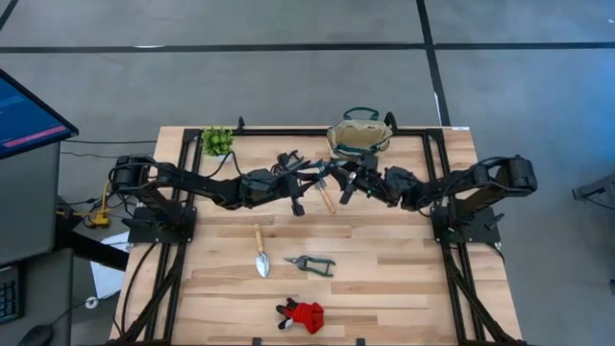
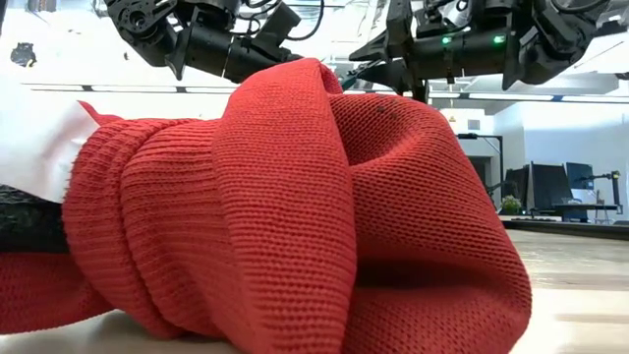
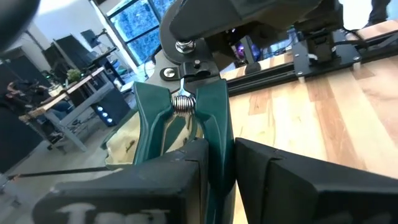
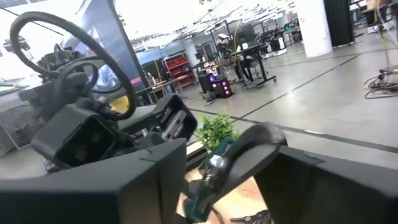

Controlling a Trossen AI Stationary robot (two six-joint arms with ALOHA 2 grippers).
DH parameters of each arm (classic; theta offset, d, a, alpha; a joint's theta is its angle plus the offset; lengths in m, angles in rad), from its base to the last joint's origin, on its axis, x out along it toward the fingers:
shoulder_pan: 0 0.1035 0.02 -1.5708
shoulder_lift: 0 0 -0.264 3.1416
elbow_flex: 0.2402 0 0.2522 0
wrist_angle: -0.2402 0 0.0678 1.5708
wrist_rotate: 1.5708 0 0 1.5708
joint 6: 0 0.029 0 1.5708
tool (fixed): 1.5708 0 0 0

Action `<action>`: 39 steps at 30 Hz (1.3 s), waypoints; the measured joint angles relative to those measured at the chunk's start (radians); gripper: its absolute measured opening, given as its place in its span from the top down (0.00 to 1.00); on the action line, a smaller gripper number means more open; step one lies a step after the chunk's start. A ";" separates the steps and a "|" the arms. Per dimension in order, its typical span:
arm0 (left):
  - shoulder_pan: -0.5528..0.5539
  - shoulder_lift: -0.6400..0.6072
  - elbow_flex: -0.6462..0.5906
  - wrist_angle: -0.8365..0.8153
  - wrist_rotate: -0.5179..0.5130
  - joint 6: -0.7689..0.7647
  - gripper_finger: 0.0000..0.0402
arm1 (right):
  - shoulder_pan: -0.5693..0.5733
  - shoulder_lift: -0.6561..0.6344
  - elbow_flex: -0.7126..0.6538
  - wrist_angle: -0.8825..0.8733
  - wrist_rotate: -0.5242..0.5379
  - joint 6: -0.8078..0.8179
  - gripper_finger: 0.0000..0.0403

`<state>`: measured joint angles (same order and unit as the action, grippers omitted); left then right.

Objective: Pick & Place Garden tools in Gardening bag
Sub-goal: Put the middle green shears into the gardening bag

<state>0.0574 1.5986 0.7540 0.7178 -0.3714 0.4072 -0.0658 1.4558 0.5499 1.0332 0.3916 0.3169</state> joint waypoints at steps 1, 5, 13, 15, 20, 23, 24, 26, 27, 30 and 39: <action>0.000 0.000 0.000 -0.002 -0.013 0.000 0.90 | -0.001 -0.004 0.000 0.001 0.000 -0.001 0.65; 0.000 -0.001 0.000 -0.002 -0.024 0.000 0.90 | -0.002 -0.005 0.000 0.000 0.002 -0.001 0.78; 0.000 -0.001 -0.001 -0.009 -0.025 0.004 0.90 | -0.001 -0.005 0.000 0.000 -0.006 0.001 0.89; 0.000 0.000 -0.001 -0.009 -0.025 0.004 0.90 | -0.001 -0.005 0.000 -0.001 -0.006 -0.005 0.89; 0.000 0.000 -0.001 -0.009 -0.026 0.002 0.86 | -0.001 -0.005 0.000 0.002 -0.006 -0.037 0.94; 0.001 0.000 -0.002 -0.009 -0.028 -0.001 0.84 | -0.001 -0.006 0.001 0.004 -0.009 -0.076 0.98; 0.000 0.000 -0.002 -0.008 -0.028 -0.001 0.84 | 0.000 -0.006 0.001 0.005 -0.009 -0.087 0.99; 0.000 0.000 -0.002 -0.008 -0.029 -0.001 0.84 | 0.000 -0.006 0.001 0.004 -0.009 -0.089 0.99; 0.001 0.000 -0.002 -0.008 -0.029 -0.001 0.84 | 0.000 -0.006 0.000 0.004 -0.009 -0.094 0.99; 0.000 0.000 -0.002 -0.007 -0.029 -0.001 0.84 | -0.001 -0.006 0.000 0.004 -0.008 -0.114 0.99; 0.001 0.000 -0.002 -0.005 -0.031 -0.001 0.84 | -0.010 -0.006 0.000 0.004 -0.007 -0.142 0.99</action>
<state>0.0586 1.5982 0.7521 0.7124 -0.4021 0.4061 -0.0760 1.4502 0.5503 1.0373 0.3847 0.1746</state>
